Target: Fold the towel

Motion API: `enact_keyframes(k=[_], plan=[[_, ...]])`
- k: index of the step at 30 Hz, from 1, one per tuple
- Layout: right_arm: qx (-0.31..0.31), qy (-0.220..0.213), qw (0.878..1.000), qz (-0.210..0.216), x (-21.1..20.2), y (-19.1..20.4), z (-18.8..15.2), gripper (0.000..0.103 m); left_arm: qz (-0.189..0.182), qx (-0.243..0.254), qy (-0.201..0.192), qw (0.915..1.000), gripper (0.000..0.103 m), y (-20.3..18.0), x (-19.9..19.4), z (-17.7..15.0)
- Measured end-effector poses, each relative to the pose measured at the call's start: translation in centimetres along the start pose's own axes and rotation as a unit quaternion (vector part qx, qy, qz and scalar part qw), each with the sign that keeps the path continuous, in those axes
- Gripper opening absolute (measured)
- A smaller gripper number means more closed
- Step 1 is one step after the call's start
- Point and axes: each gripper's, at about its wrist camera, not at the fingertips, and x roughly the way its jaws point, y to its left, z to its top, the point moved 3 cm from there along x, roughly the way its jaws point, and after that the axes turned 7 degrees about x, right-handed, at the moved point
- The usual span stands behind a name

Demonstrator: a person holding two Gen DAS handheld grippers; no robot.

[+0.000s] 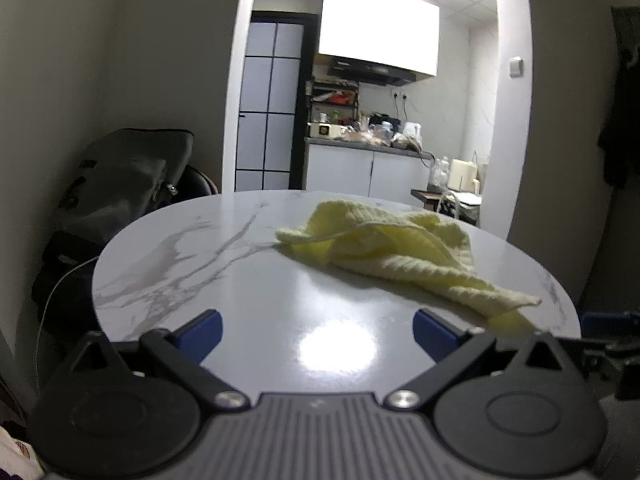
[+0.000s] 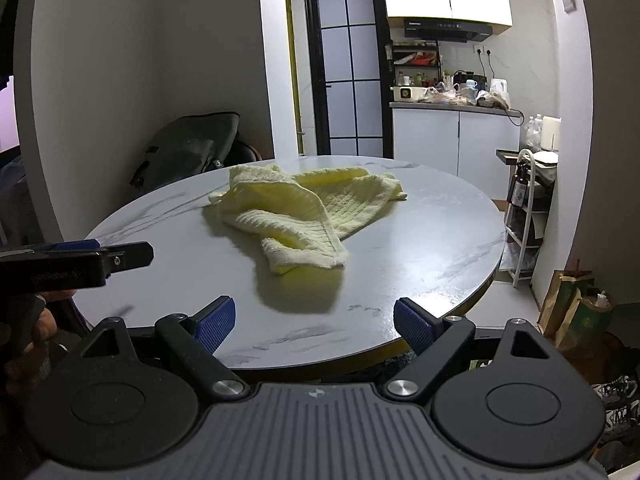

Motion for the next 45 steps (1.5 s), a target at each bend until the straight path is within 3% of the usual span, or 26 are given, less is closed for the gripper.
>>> enact_keyframes(k=[9, 16, 18, 31, 45], plan=[[0.003, 0.002, 1.000, -0.003, 0.3, 0.6, 0.2, 0.090, -0.009, 0.016, -0.010, 0.9998, 0.103, -1.8, -0.5, 0.1], [-0.006, 0.014, 1.000, -0.014, 0.3, 0.5, 0.1, 0.090, -0.034, -0.007, -0.006, 0.9994, 0.101, 0.2, -0.3, -0.2], [-0.002, 0.015, 1.000, -0.015, 0.2, 0.2, 0.3, 0.090, -0.032, -0.010, -0.011, 0.9994, 0.097, -0.1, -0.7, -0.2], [-0.013, 0.005, 1.000, -0.012, -1.5, 0.4, 0.1, 0.090, -0.029, 0.000, -0.002, 0.9996, 0.096, -0.7, -0.9, 0.0], [-0.010, 0.006, 1.000, -0.021, 0.4, 0.6, 0.6, 0.090, -0.031, 0.002, -0.010, 0.9995, 0.098, -0.8, -1.0, 0.0]])
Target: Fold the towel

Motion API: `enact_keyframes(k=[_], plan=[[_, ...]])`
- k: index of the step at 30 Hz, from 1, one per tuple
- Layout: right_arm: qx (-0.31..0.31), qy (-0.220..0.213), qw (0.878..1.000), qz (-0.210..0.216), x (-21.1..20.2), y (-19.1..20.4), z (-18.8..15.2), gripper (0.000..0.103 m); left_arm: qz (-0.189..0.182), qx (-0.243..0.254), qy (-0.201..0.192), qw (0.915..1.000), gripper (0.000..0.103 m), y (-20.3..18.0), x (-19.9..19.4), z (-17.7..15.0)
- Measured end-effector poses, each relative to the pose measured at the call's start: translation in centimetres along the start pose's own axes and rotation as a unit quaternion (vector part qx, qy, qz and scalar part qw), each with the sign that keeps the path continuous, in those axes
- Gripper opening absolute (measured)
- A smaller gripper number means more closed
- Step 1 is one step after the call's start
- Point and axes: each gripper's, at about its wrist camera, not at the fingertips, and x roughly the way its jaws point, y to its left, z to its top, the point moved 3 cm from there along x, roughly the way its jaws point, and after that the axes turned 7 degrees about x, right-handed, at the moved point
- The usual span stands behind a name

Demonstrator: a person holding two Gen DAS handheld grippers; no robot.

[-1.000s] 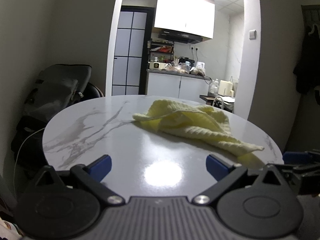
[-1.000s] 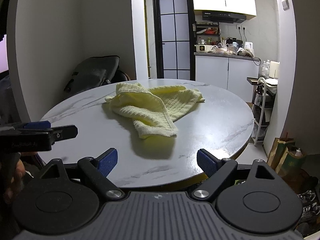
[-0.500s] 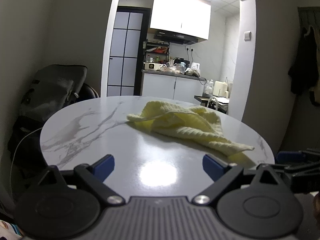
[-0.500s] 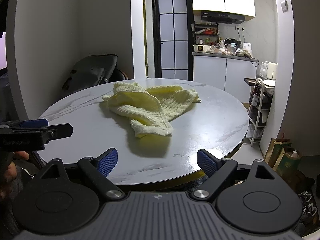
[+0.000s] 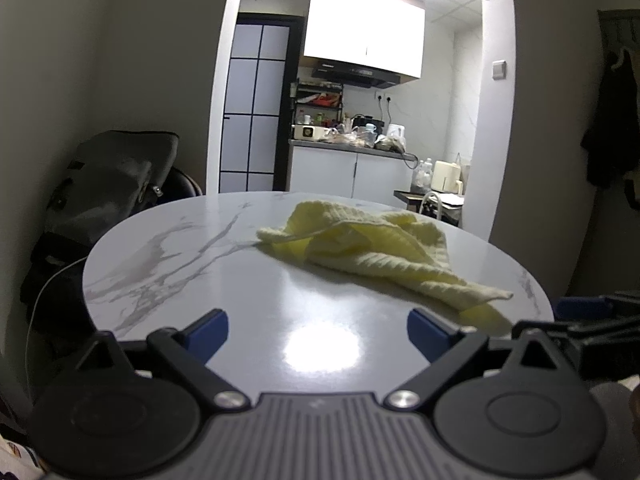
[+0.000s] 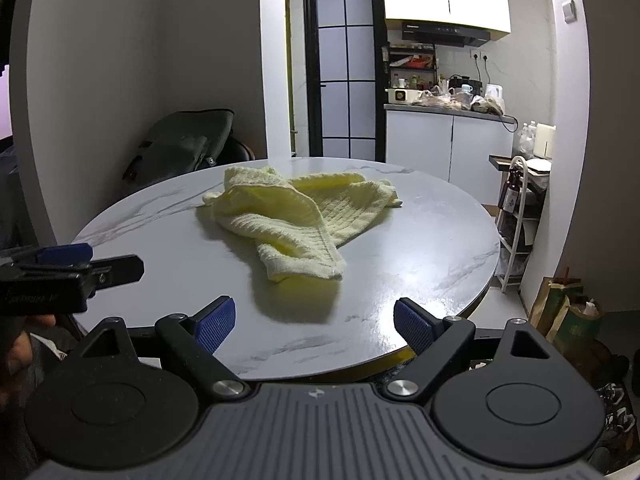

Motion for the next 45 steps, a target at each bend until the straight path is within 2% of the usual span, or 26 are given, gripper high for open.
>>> enact_keyframes(k=[8, 16, 30, 34, 42, 45], plan=[[0.002, 0.007, 1.000, -0.003, 0.8, 0.4, -0.4, 0.090, -0.003, -0.005, -0.001, 1.0000, 0.099, 0.2, 0.2, -0.1], [0.007, 0.013, 1.000, -0.002, 1.6, 0.3, -0.4, 0.090, -0.001, 0.017, 0.010, 0.9998, 0.101, -0.5, 0.7, -0.2], [-0.004, 0.009, 1.000, -0.004, 1.0, 0.7, -0.5, 0.090, -0.008, 0.005, 0.007, 0.9999, 0.101, -0.2, 0.6, -0.1], [-0.007, -0.001, 1.000, -0.012, 1.0, 0.3, -0.2, 0.090, -0.014, 0.008, 0.009, 0.9998, 0.100, -0.2, 1.0, 0.4], [0.001, -0.012, 1.000, -0.011, 0.7, 0.0, 0.2, 0.090, -0.003, 0.018, 0.001, 0.9998, 0.100, 0.2, 1.3, 1.6], [0.001, -0.014, 1.000, -0.009, 0.7, 0.0, 0.5, 0.089, -0.012, 0.009, 0.002, 0.9999, 0.100, 0.3, 1.3, 2.0]])
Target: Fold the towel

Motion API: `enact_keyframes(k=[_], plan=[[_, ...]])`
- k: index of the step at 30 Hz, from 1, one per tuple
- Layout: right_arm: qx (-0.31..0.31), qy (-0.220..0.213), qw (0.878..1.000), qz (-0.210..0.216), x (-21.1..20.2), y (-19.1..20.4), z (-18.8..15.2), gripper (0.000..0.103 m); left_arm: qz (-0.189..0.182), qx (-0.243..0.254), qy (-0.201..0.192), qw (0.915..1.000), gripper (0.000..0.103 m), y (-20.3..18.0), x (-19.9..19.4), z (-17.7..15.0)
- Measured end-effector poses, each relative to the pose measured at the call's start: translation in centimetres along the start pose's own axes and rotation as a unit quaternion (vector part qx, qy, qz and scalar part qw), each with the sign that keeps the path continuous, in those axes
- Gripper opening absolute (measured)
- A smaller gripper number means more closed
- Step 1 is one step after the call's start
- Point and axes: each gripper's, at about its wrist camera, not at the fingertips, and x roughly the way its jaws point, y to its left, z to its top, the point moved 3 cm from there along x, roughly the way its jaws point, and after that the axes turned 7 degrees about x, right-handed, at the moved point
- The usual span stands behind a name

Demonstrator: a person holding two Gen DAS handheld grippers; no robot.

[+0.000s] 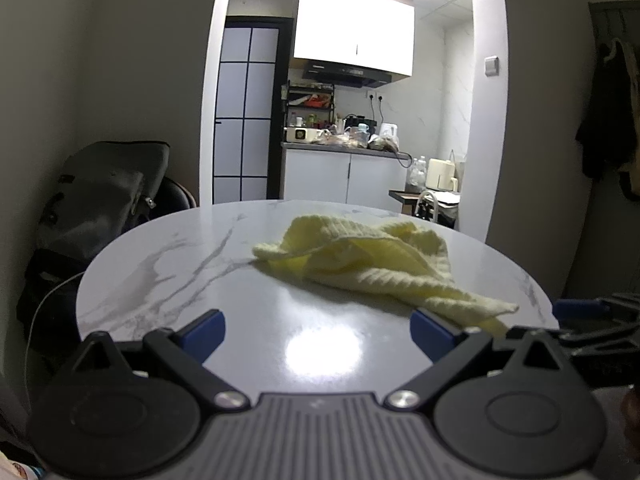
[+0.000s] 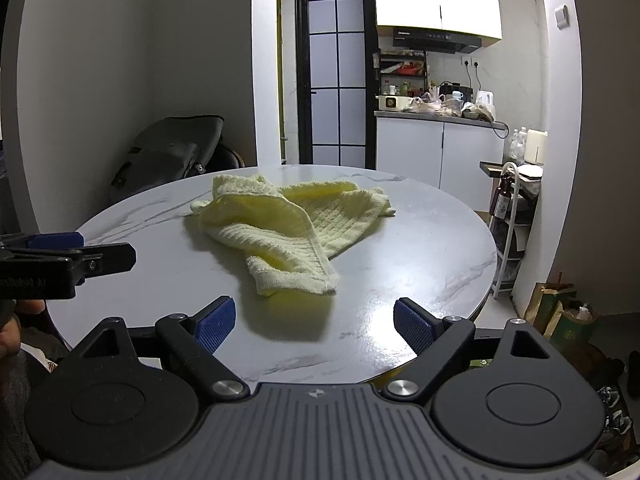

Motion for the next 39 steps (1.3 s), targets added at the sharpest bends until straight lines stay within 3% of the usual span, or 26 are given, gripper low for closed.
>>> enact_keyframes(k=[3, 9, 18, 27, 36, 39], plan=[[0.002, -0.002, 1.000, 0.004, -0.1, 0.0, 0.4, 0.089, -0.013, -0.014, -0.004, 0.9998, 0.100, 0.4, -0.2, 0.5], [0.009, -0.006, 1.000, 0.009, -0.5, -0.3, 0.9, 0.089, 0.007, 0.019, -0.001, 0.9998, 0.095, 0.8, 0.4, 1.8], [0.007, 0.003, 1.000, 0.015, -0.9, -0.8, 2.0, 0.088, 0.010, 0.019, 0.011, 0.9997, 0.095, 1.5, 1.4, 4.2], [-0.005, 0.021, 1.000, 0.017, -0.9, -0.8, 3.3, 0.078, 0.002, 0.006, 0.036, 0.9993, 0.098, 2.2, 2.2, 6.7], [-0.018, 0.041, 0.999, 0.018, -0.8, -0.7, 4.6, 0.078, -0.004, 0.038, 0.049, 0.9981, 0.099, 2.0, 3.2, 9.3], [-0.009, 0.050, 0.998, 0.035, -0.8, -0.7, 4.5, 0.078, -0.015, 0.051, 0.056, 0.9970, 0.099, 2.1, 3.7, 10.0]])
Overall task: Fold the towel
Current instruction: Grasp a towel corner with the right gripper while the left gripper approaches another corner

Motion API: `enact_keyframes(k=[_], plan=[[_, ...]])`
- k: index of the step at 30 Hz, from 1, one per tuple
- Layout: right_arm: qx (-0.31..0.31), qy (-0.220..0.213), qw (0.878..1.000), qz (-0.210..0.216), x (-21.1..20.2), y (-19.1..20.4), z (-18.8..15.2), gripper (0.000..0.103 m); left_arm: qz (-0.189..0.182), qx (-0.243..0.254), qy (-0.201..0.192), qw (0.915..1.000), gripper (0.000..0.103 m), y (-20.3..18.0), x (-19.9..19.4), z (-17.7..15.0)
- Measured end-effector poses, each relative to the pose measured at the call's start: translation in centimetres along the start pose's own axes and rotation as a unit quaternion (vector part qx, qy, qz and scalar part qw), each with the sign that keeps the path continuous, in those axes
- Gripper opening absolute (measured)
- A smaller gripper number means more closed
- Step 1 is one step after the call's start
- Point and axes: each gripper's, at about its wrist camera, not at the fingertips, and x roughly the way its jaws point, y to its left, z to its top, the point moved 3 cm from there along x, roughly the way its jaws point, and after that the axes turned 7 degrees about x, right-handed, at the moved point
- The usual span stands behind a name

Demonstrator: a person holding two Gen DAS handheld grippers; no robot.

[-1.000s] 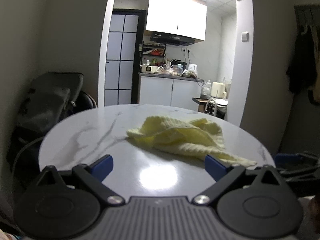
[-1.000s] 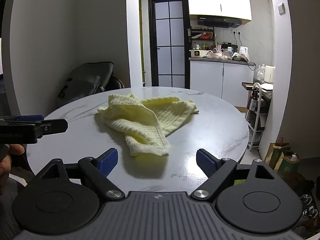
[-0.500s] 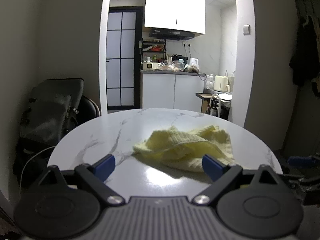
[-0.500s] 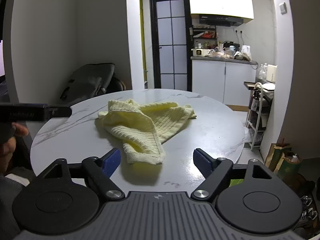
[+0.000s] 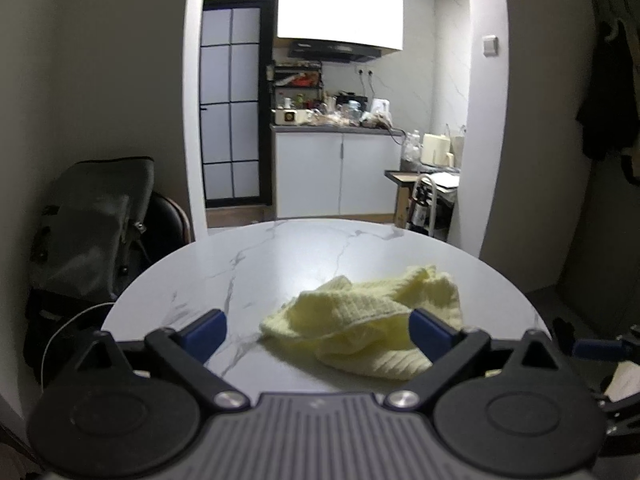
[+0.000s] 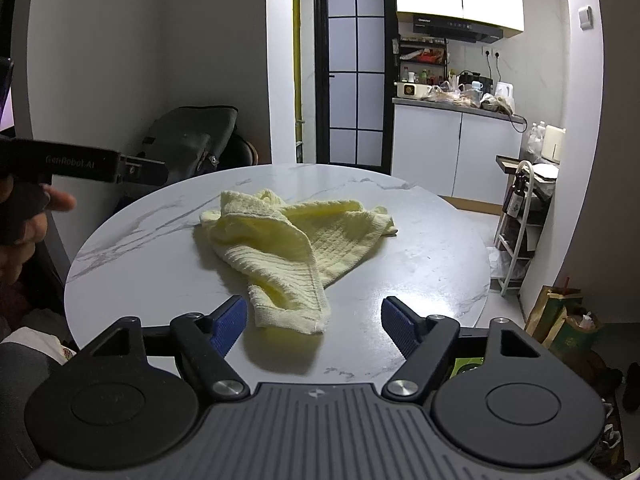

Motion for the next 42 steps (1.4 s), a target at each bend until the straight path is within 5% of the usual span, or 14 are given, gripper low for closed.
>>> enact_keyframes(k=[8, 15, 26, 42], plan=[[0.000, 0.014, 1.000, 0.013, 0.5, 0.1, 1.0, 0.076, 0.000, 0.005, 0.010, 0.9999, 0.102, 1.5, 1.1, 1.8], [-0.001, 0.034, 0.999, 0.009, 1.7, 0.1, 0.6, 0.073, 0.018, 0.003, 0.011, 0.9998, 0.102, 2.6, 2.6, -0.3], [-0.002, 0.066, 0.998, 0.001, 3.7, 0.1, -0.1, 0.070, -0.031, -0.021, 0.013, 0.9992, 0.099, 5.3, 4.3, -4.1], [0.034, 0.092, 0.995, 0.015, 6.0, -1.0, -0.4, 0.070, -0.015, 0.021, 0.006, 0.9997, 0.098, 2.9, 6.4, -4.9]])
